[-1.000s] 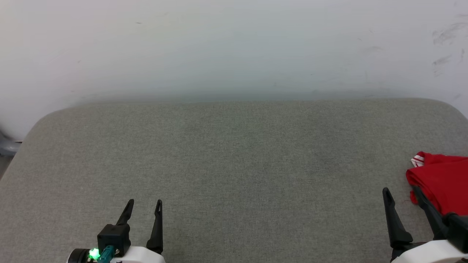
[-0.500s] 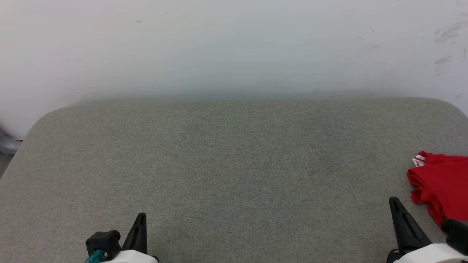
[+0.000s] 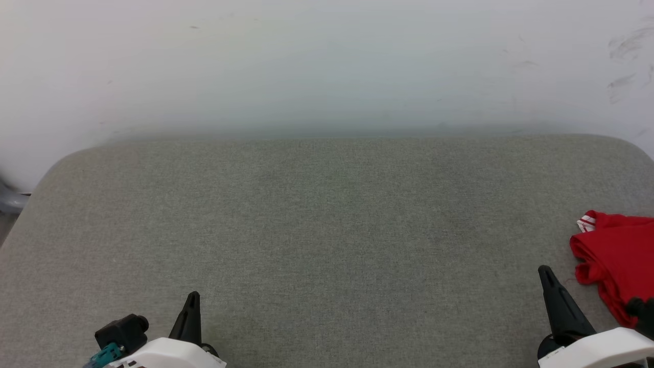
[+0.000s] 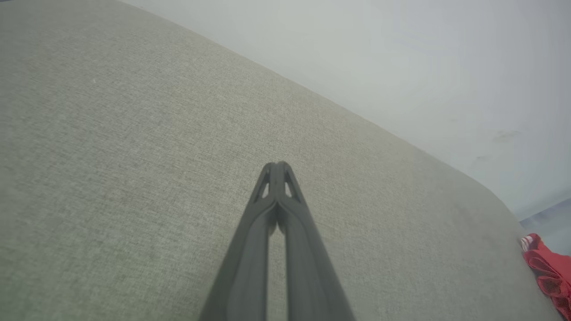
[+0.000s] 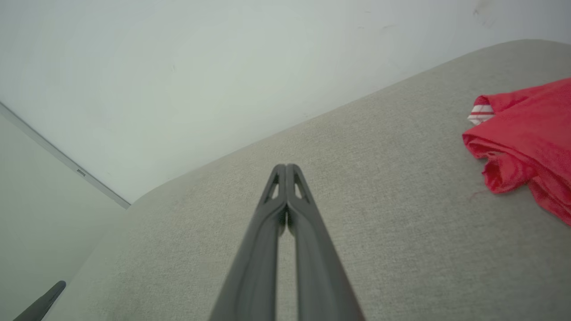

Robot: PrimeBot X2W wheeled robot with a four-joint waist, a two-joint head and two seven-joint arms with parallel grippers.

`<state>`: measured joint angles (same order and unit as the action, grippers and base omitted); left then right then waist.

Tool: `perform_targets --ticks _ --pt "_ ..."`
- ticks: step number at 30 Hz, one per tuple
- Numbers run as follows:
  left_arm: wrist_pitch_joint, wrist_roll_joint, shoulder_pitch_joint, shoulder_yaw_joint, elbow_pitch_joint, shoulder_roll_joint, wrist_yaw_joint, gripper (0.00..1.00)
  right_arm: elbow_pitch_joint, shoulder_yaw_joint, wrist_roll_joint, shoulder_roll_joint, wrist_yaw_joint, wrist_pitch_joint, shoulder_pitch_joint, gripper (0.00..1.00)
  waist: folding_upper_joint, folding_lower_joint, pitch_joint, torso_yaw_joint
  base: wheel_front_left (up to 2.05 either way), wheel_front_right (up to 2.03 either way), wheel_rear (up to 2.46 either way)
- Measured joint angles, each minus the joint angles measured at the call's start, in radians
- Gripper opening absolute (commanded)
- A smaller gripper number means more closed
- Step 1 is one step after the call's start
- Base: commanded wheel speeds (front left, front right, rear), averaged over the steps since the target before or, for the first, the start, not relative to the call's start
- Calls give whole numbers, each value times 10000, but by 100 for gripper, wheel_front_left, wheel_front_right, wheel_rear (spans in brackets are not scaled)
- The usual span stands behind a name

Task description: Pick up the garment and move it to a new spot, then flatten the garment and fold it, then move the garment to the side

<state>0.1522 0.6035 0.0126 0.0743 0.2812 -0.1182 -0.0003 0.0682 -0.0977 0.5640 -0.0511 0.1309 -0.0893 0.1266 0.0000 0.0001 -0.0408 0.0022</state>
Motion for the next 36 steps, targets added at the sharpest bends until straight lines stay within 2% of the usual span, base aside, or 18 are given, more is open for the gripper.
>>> perform_targets --ticks 18,36 --pt "-658 2512 -284 -477 -96 155 -314 0 -780 8 2658 -17 0 -8 -520 0 0 0 76 -4 0 0 0" --pt "-1227 4602 -532 -861 -165 314 -589 0 -1427 2 4836 -29 -2 -42 -1040 0 0 0 154 -8 0 0 0"
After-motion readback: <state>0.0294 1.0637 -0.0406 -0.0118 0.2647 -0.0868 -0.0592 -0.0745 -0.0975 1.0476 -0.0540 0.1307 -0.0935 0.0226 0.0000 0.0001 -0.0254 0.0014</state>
